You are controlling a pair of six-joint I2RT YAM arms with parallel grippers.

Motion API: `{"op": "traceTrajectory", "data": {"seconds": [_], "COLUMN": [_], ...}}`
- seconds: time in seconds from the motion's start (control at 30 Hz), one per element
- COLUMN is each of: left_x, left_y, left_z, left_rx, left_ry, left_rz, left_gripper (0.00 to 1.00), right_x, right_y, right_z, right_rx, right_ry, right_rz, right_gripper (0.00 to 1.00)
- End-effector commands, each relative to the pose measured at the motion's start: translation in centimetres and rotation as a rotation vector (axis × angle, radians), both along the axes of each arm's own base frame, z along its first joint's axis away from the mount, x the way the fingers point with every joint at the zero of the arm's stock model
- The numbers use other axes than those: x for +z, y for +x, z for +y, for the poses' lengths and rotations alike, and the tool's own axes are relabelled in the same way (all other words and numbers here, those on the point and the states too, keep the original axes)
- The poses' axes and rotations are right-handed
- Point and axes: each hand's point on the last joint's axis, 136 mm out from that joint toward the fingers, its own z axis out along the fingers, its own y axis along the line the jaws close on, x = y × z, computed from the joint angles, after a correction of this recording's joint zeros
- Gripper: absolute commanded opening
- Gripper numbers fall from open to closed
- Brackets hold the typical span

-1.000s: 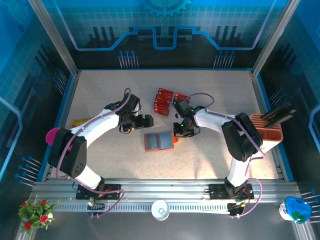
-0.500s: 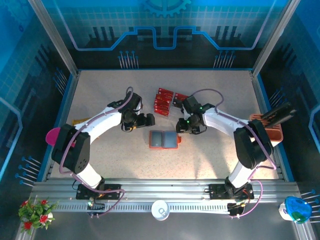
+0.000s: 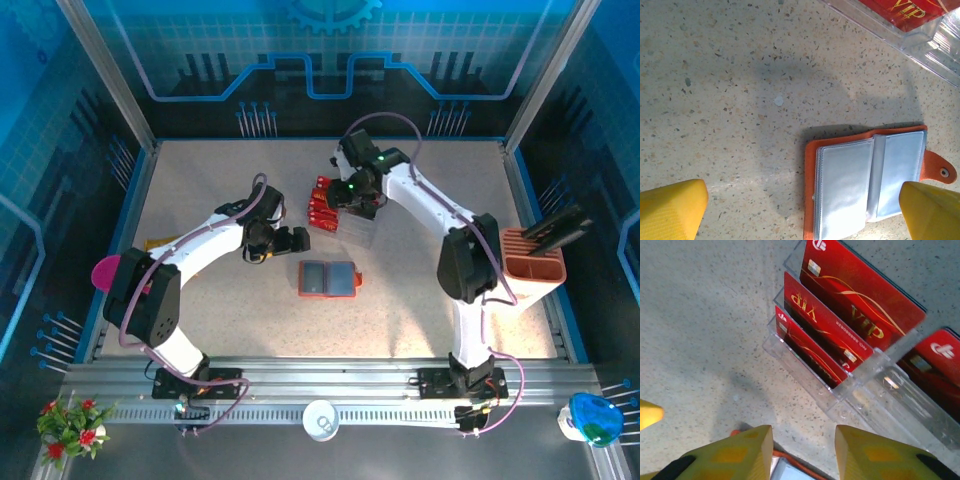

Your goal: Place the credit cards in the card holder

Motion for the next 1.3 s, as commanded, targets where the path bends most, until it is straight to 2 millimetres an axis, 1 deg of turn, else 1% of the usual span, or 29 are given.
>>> {"op": "traceTrajectory", "data": {"seconds": [0.0, 0.1, 0.27, 0.47, 0.6, 0.63, 0.87, 1.0, 1.1, 1.27], "left_x": [-0.4, -0.7, -0.3, -0.9, -0.8, -0.8, -1.0, -1.1, -1.1, -1.2], "left_y": [0.0, -0.1, -0.5, -0.9, -1.1, -1.1, -1.4, -1.5, -1.6, -1.6], "left_z": [0.4, 1.0, 1.7, 2.4, 2.5, 2.5, 2.7, 2.8, 2.9, 3.0], "left_rx": [0.023, 0.055, 0.067, 0.069, 0.072, 0.07, 0.067, 0.066, 0.068, 0.071], "left_ry": [-0.002, 0.002, 0.007, 0.018, 0.01, 0.012, 0.009, 0.008, 0.009, 0.007], "left_rz": [0.004, 0.017, 0.018, 0.037, 0.035, 0.036, 0.043, 0.045, 0.05, 0.05], "left_gripper": [0.99, 0.99, 0.99, 0.99, 0.99, 0.99, 0.99, 0.99, 0.99, 0.99], "right_x": [-1.6, -2.4, -3.8, -4.8, -4.8, -6.1, -6.9, -7.7, -8.3, -8.5], "right_y": [-0.8, -0.4, 0.2, 0.4, 0.5, 0.5, 1.1, 1.3, 1.2, 0.8], "right_z": [0.1, 0.9, 1.9, 2.8, 2.9, 2.9, 2.9, 2.9, 2.9, 2.9], "right_rx": [0.089, 0.126, 0.176, 0.242, 0.266, 0.276, 0.294, 0.308, 0.322, 0.334], "right_ry": [-0.116, -0.151, -0.224, -0.32, -0.366, -0.39, -0.445, -0.472, -0.489, -0.491], "right_rz": [0.038, 0.034, 0.006, -0.038, -0.062, -0.048, -0.067, -0.065, -0.057, -0.051], "right_gripper": [0.37, 0.36, 0.33, 0.31, 0.3, 0.3, 0.29, 0.28, 0.25, 0.2]}}
